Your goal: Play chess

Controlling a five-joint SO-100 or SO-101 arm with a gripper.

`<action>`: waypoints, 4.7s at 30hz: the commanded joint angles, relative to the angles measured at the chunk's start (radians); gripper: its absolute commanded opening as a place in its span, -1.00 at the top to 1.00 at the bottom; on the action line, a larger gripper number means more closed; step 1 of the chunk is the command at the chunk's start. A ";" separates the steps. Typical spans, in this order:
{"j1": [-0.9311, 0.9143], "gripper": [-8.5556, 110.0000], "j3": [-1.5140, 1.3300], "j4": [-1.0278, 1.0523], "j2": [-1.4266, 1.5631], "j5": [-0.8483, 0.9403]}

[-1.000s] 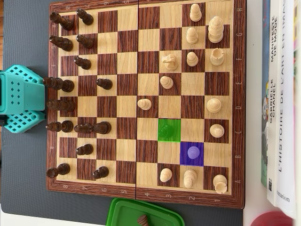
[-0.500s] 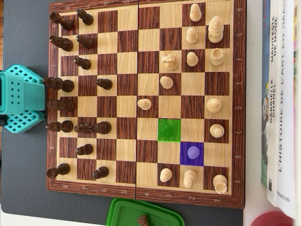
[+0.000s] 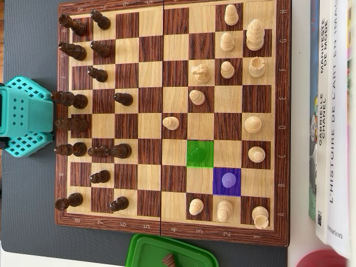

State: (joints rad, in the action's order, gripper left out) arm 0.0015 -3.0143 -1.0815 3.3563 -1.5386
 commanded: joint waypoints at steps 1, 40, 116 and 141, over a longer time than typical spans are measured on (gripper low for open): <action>-0.009 0.64 0.086 0.146 -0.012 0.006; -0.106 0.64 0.930 1.845 -1.095 0.000; -0.146 0.64 1.489 2.227 -1.875 0.005; -0.155 0.64 1.555 2.232 -1.957 0.006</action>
State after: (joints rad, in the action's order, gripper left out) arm -0.1411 -1.5094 1.1551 1.3852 -1.5370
